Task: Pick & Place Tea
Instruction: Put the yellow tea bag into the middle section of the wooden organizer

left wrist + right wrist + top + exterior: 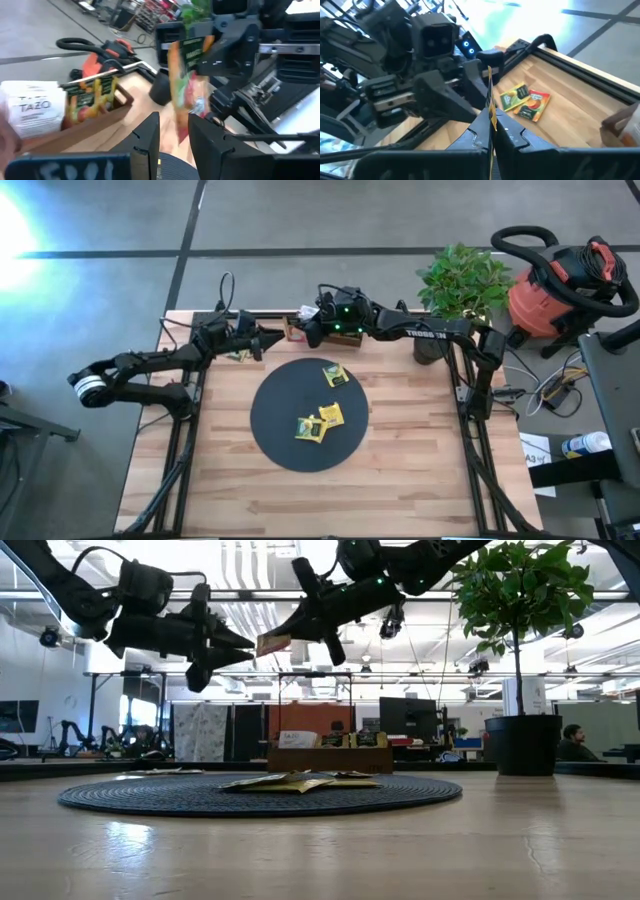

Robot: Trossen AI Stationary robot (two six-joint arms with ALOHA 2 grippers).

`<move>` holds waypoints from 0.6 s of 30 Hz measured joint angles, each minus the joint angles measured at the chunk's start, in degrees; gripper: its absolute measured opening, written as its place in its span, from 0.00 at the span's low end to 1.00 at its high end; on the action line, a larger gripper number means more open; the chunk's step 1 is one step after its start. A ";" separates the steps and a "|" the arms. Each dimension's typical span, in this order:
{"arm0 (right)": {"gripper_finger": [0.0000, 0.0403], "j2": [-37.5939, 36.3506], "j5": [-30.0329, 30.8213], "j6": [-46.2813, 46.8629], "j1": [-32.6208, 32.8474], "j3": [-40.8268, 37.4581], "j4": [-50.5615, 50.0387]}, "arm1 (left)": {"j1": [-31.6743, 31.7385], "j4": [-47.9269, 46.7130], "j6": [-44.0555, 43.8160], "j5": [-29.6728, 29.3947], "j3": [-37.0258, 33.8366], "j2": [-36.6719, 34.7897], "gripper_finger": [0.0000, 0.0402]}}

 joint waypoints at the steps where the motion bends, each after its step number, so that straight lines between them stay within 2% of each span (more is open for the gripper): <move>1: 0.02 0.00 -0.25 0.04 0.04 -0.01 -0.11 | -0.02 0.11 0.17 0.19 0.00 0.00 0.24; 5: 0.02 0.00 -1.33 0.28 0.50 -0.01 -0.10 | 0.01 0.47 -0.20 0.57 0.00 0.02 0.24; 10: 0.02 0.00 -1.46 0.26 1.04 -0.01 0.03 | -0.04 1.99 -1.51 4.57 0.02 0.02 0.24; 18: 0.02 0.00 -1.44 0.45 1.89 -0.01 1.15 | -0.32 3.42 -3.02 4.55 0.36 0.02 0.24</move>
